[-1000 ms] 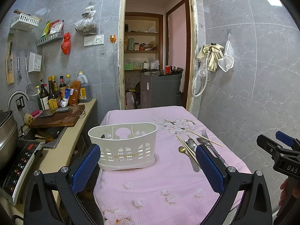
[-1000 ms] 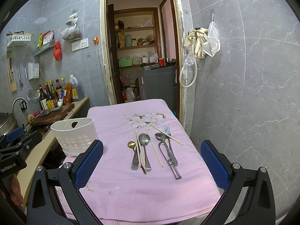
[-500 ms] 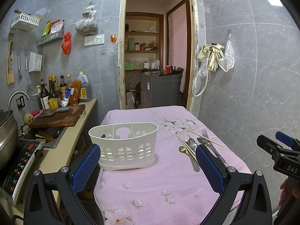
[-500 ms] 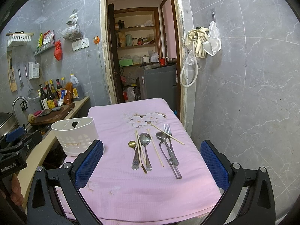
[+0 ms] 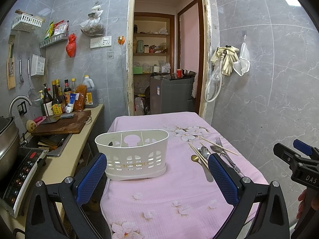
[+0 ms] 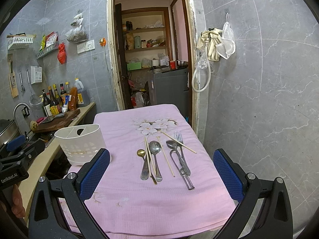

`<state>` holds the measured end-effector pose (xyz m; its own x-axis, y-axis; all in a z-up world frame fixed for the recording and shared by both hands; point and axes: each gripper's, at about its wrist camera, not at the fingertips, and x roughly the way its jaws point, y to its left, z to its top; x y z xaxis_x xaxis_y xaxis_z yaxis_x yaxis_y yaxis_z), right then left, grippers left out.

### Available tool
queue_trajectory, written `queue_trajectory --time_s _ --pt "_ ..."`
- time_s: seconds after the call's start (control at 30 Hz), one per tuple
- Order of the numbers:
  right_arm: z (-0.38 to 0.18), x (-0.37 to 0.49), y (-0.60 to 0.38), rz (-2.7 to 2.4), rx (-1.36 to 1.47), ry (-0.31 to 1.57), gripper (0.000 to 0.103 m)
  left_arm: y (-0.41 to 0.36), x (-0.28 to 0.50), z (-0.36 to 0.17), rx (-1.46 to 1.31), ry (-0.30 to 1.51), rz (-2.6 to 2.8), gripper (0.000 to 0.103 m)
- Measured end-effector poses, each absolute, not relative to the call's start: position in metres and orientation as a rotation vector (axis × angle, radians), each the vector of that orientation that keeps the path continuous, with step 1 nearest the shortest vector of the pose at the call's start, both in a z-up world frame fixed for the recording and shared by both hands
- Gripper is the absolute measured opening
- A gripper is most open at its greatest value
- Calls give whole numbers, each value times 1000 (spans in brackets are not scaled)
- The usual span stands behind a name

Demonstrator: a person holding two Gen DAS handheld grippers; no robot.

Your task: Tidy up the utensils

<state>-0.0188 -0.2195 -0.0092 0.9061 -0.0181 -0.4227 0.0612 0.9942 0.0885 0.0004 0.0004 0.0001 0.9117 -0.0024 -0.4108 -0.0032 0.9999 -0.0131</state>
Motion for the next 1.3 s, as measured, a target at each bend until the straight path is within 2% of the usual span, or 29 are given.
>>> queue_trajectory --time_s 0.37,0.67,0.83,1.3 --pt "-16 -17 -209 -52 97 413 102 0 2 0 -5 435 -5 102" --pt "8 -7 -217 -78 77 355 102 12 16 -12 34 436 -24 102" --pt "17 7 -233 -88 69 354 102 -5 35 -2 28 433 -36 102" --pt "-1 121 -302 -17 58 480 102 -64 117 -10 -7 493 -29 102"
